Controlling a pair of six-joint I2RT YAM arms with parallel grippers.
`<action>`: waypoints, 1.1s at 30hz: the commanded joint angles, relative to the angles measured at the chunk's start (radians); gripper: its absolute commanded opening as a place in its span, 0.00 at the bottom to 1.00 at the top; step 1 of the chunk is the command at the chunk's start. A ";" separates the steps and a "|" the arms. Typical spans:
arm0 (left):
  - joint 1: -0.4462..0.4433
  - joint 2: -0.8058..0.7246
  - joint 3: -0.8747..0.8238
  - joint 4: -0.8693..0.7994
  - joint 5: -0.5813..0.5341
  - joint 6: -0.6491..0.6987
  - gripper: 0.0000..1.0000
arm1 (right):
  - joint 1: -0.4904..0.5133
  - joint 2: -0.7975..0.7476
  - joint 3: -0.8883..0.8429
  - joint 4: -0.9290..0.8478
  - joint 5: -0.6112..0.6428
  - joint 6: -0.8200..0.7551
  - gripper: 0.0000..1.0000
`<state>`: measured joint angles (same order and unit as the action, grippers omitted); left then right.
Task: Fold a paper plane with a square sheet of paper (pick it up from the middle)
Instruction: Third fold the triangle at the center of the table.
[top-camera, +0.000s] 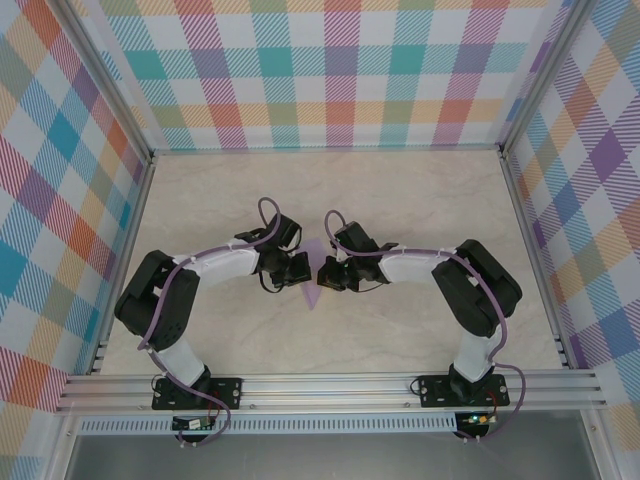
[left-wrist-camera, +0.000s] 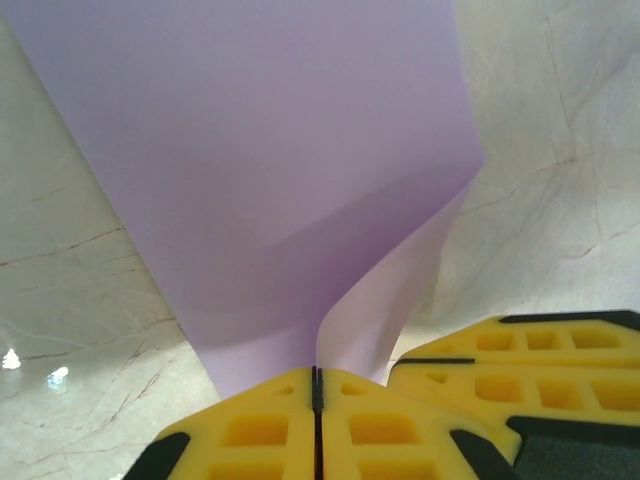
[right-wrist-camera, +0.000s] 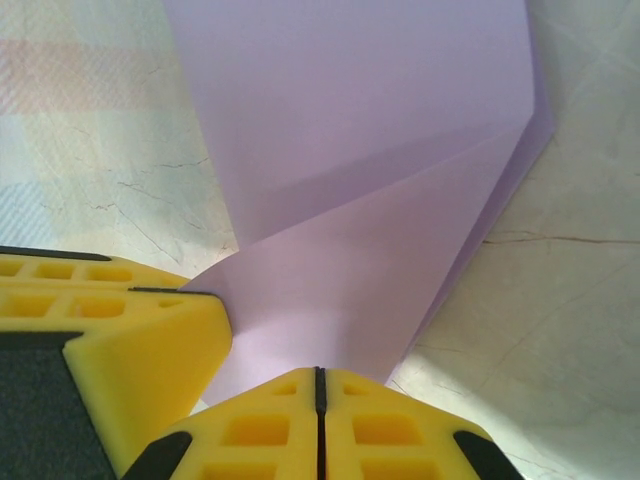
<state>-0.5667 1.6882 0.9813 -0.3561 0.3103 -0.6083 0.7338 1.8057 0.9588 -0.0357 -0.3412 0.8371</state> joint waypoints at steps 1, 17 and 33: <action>0.015 0.011 0.001 0.006 0.002 0.024 0.04 | -0.004 0.023 0.034 0.008 -0.041 -0.034 0.08; 0.016 0.067 0.048 -0.027 -0.057 0.072 0.02 | -0.002 0.089 0.041 0.047 -0.166 -0.046 0.09; 0.016 0.087 0.046 -0.005 -0.022 0.068 0.02 | 0.001 0.075 0.035 0.048 -0.183 -0.055 0.09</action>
<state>-0.5640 1.7645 1.0176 -0.3637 0.2707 -0.5522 0.7338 1.8889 0.9802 -0.0010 -0.4858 0.8040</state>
